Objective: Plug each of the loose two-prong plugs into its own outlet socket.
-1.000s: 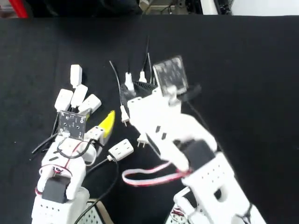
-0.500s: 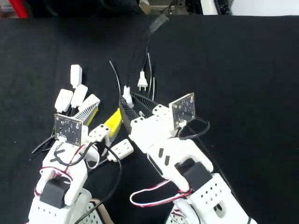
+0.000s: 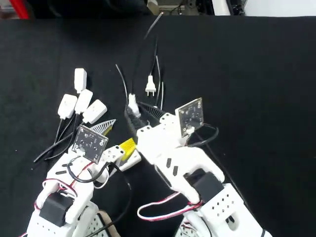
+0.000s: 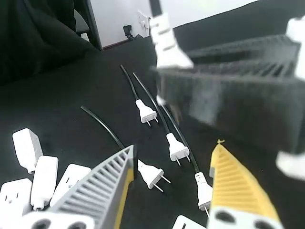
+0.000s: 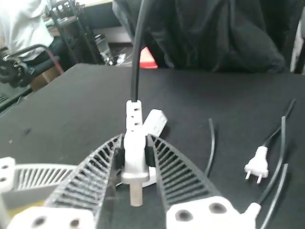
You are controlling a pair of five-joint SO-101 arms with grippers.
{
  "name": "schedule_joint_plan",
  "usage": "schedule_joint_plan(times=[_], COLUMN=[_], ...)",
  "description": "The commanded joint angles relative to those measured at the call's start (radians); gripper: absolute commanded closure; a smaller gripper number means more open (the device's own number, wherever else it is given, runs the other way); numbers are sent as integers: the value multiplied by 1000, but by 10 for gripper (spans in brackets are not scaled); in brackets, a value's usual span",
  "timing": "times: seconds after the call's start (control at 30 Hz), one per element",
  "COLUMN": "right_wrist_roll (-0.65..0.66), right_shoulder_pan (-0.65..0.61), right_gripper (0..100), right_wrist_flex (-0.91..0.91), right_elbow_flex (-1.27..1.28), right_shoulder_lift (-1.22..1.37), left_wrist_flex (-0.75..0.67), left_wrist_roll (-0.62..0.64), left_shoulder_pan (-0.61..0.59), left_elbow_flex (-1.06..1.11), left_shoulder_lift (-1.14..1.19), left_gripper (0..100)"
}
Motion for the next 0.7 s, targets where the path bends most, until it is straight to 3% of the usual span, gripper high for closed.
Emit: schedule_joint_plan(times=[0.0, 0.17, 0.4, 0.67], right_wrist_roll=[-9, -9, -2, 0], right_shoulder_pan=[-37, -38, -38, -38], right_gripper=[985, 985, 985, 985], right_wrist_flex=[41, 100, 270, 285], right_elbow_flex=[-31, -41, -147, -157], right_shoulder_lift=[-15, -15, -15, -7], left_wrist_flex=[-52, -130, -143, -135], left_wrist_roll=[-6, 84, 81, 75], left_shoulder_pan=[-15, -102, -143, -143], left_elbow_flex=[-38, -5, 45, 47], left_shoulder_lift=[-5, -5, -5, -5], left_gripper=[743, 740, 739, 739])
